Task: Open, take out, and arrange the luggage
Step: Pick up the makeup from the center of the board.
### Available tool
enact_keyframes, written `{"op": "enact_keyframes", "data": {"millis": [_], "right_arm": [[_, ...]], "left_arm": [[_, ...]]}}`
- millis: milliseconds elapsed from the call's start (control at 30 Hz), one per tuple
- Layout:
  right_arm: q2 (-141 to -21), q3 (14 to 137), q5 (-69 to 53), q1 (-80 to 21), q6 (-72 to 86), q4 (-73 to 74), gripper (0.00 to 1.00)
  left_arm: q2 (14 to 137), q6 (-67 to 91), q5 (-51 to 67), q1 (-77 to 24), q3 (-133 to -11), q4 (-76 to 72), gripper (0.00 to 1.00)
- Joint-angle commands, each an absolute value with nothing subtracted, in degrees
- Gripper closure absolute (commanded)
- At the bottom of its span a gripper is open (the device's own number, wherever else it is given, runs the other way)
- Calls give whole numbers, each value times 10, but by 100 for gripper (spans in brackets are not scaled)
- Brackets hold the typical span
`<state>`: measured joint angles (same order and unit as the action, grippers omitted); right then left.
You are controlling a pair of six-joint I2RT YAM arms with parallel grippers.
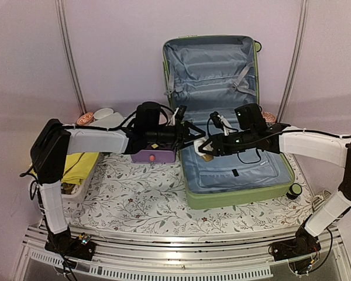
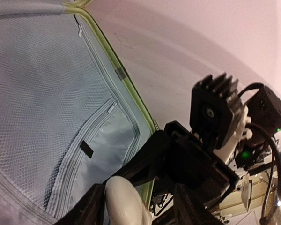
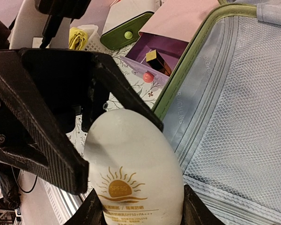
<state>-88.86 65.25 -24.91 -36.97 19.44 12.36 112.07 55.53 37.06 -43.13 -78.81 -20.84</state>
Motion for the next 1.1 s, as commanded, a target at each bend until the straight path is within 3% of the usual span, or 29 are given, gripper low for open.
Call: {"op": "enact_keyframes", "data": {"millis": [0, 233, 400, 733, 867, 967, 1067], "right_arm": [[-884, 661, -220, -383, 175, 113, 58], [-862, 640, -195, -384, 164, 113, 36], [-828, 615, -184, -384, 158, 99, 19], [-792, 596, -144, -385, 159, 128, 16], [-774, 589, -112, -383, 165, 166, 16], [-757, 587, -78, -377, 172, 208, 16], [-753, 591, -84, -338, 194, 277, 16]], "left_arm": [[1147, 573, 382, -437, -785, -247, 56], [1157, 573, 374, -430, -784, -260, 70], [1157, 571, 372, -421, -782, -267, 73], [1164, 506, 358, -420, -807, -202, 76], [1170, 384, 306, -441, -871, -27, 61], [1178, 328, 283, -459, -902, 41, 46], [1189, 302, 271, -475, -925, 78, 39]]}}
